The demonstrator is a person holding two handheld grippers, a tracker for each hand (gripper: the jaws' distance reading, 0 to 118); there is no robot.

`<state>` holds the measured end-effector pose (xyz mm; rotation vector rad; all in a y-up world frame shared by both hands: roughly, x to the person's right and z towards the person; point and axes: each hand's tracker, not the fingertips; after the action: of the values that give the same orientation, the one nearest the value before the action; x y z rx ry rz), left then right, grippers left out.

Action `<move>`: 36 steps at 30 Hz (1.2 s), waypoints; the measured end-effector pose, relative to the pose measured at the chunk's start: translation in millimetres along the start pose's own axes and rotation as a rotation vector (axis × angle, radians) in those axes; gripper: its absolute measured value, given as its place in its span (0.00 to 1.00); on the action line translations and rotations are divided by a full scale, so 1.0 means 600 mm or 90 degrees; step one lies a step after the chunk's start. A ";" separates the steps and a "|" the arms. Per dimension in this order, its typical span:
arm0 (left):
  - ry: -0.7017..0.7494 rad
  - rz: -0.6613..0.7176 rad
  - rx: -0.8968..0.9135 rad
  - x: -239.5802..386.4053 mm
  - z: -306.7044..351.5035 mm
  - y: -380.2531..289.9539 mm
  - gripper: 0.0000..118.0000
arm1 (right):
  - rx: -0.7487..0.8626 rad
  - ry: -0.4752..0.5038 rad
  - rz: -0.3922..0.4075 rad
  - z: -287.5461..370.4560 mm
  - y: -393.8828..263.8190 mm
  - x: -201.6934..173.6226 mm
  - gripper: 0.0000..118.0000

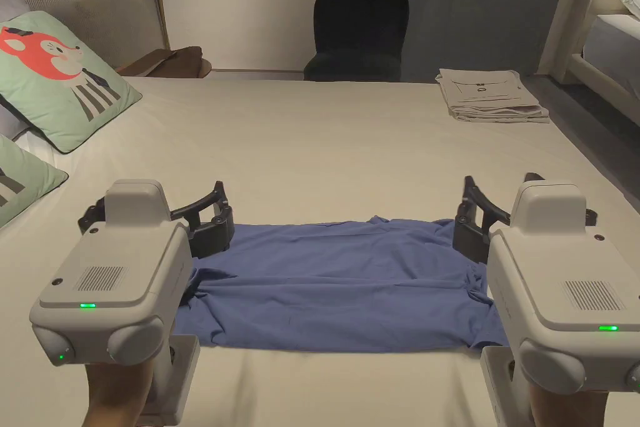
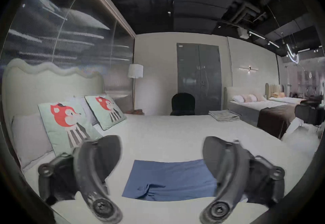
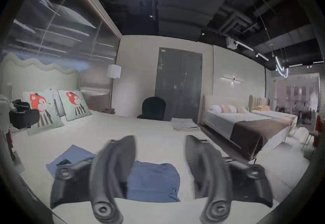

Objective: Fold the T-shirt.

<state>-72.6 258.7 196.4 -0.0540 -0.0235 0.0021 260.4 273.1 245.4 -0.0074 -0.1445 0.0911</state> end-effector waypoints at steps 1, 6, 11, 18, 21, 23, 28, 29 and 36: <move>-0.002 -0.007 0.000 0.001 0.006 -0.001 0.49 | 0.008 0.001 0.005 0.003 0.000 -0.001 0.24; -0.009 0.000 0.006 -0.002 0.010 -0.006 0.00 | 0.023 0.001 0.005 0.012 0.001 -0.006 0.00; -0.035 0.022 -0.005 -0.010 0.005 0.001 0.00 | 0.013 0.002 0.002 0.008 -0.003 -0.006 0.00; -0.066 -0.011 -0.123 -0.030 -0.035 -0.012 0.00 | -0.003 0.001 -0.003 -0.007 -0.014 -0.001 0.00; -0.079 -0.004 -0.207 -0.059 -0.070 -0.039 0.00 | -0.012 -0.001 -0.003 -0.014 -0.021 0.002 0.00; -0.085 0.026 -0.274 -0.092 -0.104 -0.068 0.00 | -0.021 -0.004 -0.003 -0.023 -0.029 0.003 0.00; -0.063 0.057 -0.423 -0.144 -0.162 -0.137 0.00 | -0.050 -0.006 -0.004 -0.045 -0.051 0.007 0.00; -0.065 0.064 -0.447 -0.155 -0.173 -0.151 0.00 | -0.055 -0.008 -0.002 -0.048 -0.055 0.007 0.00; 0.004 0.086 -0.546 -0.182 -0.207 -0.225 0.90 | -0.090 -0.012 0.001 -0.077 -0.083 0.008 0.00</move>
<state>-178.4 117.2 77.3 -0.9129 -0.0137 0.1268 276.4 224.2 201.2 -0.1476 -0.1697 0.0823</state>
